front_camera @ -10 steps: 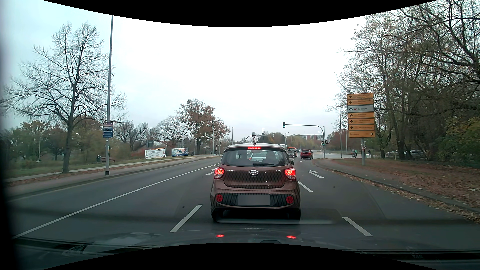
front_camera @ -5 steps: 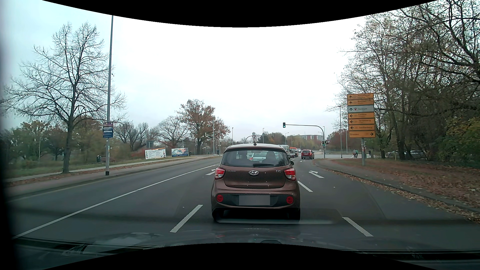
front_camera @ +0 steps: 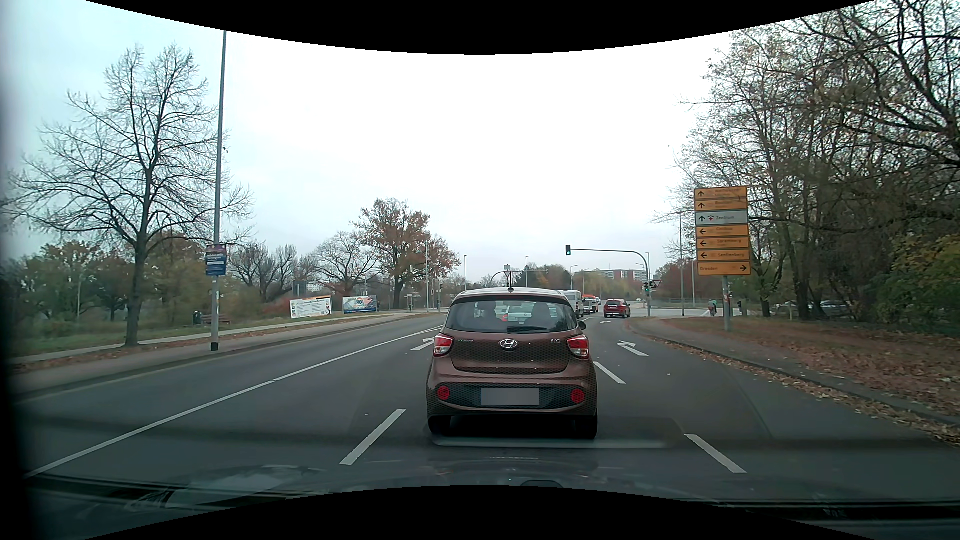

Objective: Follow the waypoints while adhering to traffic rules and regulations

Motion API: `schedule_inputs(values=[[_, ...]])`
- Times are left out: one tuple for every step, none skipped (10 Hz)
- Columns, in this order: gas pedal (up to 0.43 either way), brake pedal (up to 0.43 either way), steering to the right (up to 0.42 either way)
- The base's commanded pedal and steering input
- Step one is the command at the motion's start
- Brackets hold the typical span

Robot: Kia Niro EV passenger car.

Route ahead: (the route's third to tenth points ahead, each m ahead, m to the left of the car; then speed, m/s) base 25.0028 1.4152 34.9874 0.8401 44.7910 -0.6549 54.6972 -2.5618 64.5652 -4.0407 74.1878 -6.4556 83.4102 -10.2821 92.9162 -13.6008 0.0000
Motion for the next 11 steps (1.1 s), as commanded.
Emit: schedule_inputs(values=[[0.000, 0.360, 0.021], [0.000, 0.360, 0.020], [0.000, 0.341, 0.020], [0.000, 0.049, 0.020], [0.000, 0.000, 0.020], [0.000, 0.000, 0.020], [0.000, 0.000, 0.020], [0.000, 0.000, 0.021], [0.047, 0.000, 0.022], [0.177, 0.000, 0.023], [0.189, 0.000, 0.023]])
